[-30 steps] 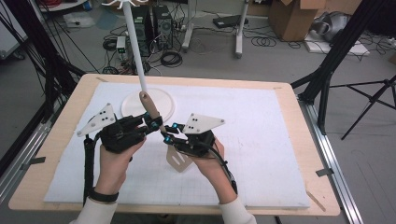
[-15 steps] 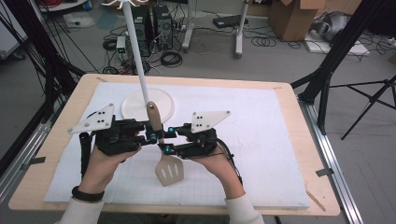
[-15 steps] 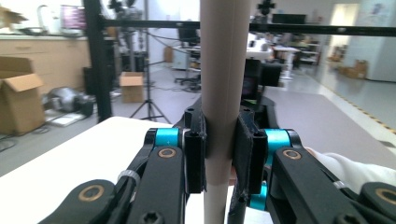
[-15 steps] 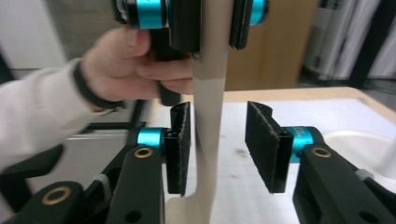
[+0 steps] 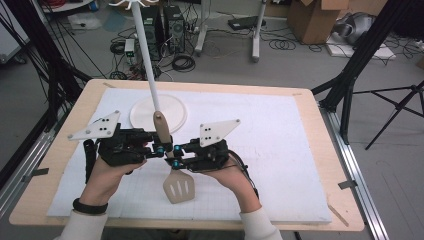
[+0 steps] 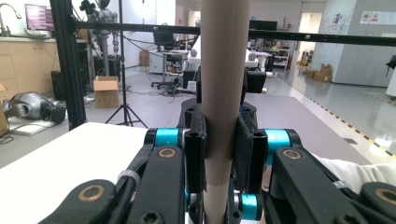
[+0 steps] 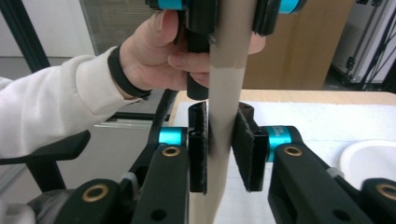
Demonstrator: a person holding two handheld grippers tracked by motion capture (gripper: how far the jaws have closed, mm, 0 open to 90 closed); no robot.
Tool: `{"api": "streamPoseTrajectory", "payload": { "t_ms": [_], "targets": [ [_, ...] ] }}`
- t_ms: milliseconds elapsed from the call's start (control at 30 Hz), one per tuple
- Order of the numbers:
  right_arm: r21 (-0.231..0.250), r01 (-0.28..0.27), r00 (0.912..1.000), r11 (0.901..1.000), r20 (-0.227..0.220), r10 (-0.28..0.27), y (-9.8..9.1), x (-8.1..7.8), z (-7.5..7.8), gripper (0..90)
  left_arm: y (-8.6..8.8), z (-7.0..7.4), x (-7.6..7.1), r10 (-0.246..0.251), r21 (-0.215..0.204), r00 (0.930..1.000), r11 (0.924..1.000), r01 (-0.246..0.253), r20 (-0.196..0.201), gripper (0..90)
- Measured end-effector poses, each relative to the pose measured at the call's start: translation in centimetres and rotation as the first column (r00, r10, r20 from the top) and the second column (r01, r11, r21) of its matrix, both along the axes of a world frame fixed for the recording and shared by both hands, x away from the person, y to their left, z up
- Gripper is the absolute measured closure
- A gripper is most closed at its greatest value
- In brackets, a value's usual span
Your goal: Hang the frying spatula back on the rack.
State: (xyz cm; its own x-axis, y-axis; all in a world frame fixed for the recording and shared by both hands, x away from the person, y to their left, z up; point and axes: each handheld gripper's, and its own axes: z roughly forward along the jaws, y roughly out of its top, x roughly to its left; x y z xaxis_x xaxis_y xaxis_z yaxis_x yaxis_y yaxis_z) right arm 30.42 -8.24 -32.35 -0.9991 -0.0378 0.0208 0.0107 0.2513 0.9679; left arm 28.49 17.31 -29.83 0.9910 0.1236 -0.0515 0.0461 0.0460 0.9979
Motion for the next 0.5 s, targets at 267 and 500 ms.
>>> {"api": "streamPoseTrajectory", "payload": {
  "t_ms": [267, 500],
  "targets": [
    [-0.001, 0.003, 1.0, 1.0, 0.001, -0.003, 0.12, 0.0, 0.02, 78.4, 0.08, 0.02, 0.02, -0.004, -0.003, 1.0, 1.0, 0.004, 0.008, 75.8],
    [0.006, 0.016, 0.9999, 0.9999, 0.001, -0.016, 0.22, -0.15, 0.06, 78.8, 0.2, 0.11, 0.07, -0.008, -0.006, 0.9999, 1.0, 0.008, 0.012, 75.8]
  ]
}}
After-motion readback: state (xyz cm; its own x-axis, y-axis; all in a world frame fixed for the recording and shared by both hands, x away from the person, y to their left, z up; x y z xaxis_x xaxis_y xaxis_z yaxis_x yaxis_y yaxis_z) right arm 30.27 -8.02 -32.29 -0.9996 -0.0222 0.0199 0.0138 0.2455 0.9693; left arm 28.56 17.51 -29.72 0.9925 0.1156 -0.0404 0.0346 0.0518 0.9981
